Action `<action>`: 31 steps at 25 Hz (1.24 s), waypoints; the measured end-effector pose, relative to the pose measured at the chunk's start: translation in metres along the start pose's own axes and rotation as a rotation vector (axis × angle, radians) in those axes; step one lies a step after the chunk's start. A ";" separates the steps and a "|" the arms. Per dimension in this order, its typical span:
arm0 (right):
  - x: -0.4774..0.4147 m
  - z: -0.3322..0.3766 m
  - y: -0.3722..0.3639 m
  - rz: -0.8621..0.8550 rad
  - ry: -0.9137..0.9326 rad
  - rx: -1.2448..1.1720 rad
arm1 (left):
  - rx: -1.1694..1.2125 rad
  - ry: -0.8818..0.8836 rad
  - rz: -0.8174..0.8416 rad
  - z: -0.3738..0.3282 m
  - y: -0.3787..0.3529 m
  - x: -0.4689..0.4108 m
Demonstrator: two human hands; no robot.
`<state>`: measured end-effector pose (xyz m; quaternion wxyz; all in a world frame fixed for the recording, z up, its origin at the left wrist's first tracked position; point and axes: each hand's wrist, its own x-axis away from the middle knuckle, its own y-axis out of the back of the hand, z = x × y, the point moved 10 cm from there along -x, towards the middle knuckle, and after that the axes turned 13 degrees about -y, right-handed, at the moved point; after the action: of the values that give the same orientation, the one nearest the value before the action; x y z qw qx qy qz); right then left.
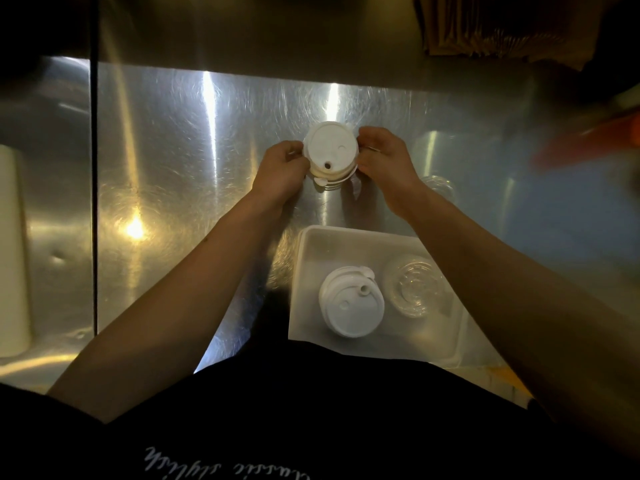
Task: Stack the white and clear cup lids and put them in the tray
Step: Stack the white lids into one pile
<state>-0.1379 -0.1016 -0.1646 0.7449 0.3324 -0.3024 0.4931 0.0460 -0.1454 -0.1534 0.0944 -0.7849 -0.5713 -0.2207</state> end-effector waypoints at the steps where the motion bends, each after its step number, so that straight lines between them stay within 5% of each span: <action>1: 0.000 0.000 -0.001 0.006 0.001 0.008 | 0.009 0.005 0.001 0.000 -0.001 0.003; 31: 0.026 -0.004 0.020 0.012 -0.027 0.042 | -0.170 0.064 0.025 -0.007 0.013 0.017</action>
<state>-0.1479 -0.0783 -0.1429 0.7306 0.3526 -0.3042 0.4994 0.0607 -0.1383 -0.1378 0.0485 -0.7897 -0.5373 -0.2922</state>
